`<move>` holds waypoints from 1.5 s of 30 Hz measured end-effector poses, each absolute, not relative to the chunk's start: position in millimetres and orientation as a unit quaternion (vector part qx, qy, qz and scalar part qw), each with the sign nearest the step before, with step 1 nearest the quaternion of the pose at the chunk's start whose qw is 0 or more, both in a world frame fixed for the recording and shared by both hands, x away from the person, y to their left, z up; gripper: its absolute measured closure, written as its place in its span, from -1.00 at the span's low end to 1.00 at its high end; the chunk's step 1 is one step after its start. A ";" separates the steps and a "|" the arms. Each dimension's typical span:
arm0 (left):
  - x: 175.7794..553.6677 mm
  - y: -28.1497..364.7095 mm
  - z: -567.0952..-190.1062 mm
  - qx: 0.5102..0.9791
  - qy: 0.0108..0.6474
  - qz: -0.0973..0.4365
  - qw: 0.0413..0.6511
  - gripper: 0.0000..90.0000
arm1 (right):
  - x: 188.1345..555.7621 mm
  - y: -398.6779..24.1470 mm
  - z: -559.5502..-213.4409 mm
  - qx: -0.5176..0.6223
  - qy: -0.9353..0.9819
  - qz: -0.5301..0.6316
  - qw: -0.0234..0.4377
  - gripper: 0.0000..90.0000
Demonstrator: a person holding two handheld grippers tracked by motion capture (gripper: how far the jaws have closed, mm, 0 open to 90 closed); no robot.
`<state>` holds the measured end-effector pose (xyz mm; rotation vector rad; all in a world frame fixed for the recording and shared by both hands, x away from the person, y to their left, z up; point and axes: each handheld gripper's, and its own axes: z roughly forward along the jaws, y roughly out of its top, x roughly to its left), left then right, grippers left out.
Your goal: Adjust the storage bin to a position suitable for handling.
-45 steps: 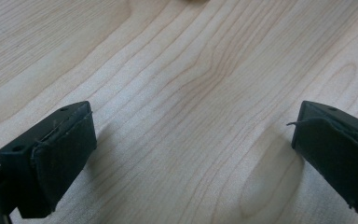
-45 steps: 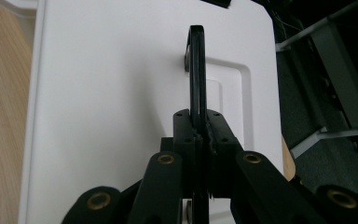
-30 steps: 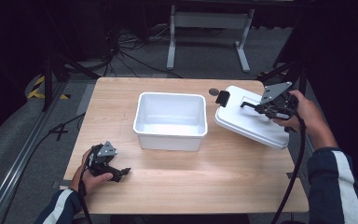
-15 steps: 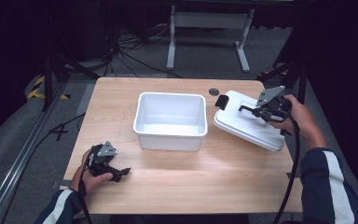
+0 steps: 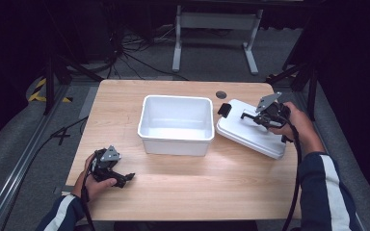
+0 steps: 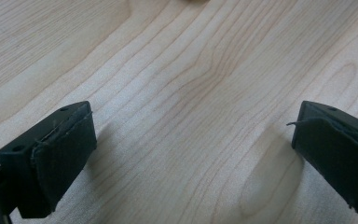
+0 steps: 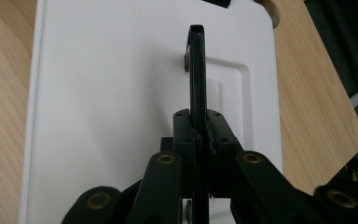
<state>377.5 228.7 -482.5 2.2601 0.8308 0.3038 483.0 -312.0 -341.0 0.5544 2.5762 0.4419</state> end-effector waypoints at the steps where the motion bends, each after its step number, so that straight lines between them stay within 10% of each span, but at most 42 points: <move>1: 377.7 228.8 -482.5 0.873 0.319 0.118 0.350 -1.00 | 484.2 -311.4 -343.8 0.204 0.938 0.160 0.231 0.88; 45: 377.8 228.9 -482.3 0.874 0.319 0.117 0.349 -1.00 | 493.8 -311.4 -375.0 0.242 0.930 0.182 0.207 0.72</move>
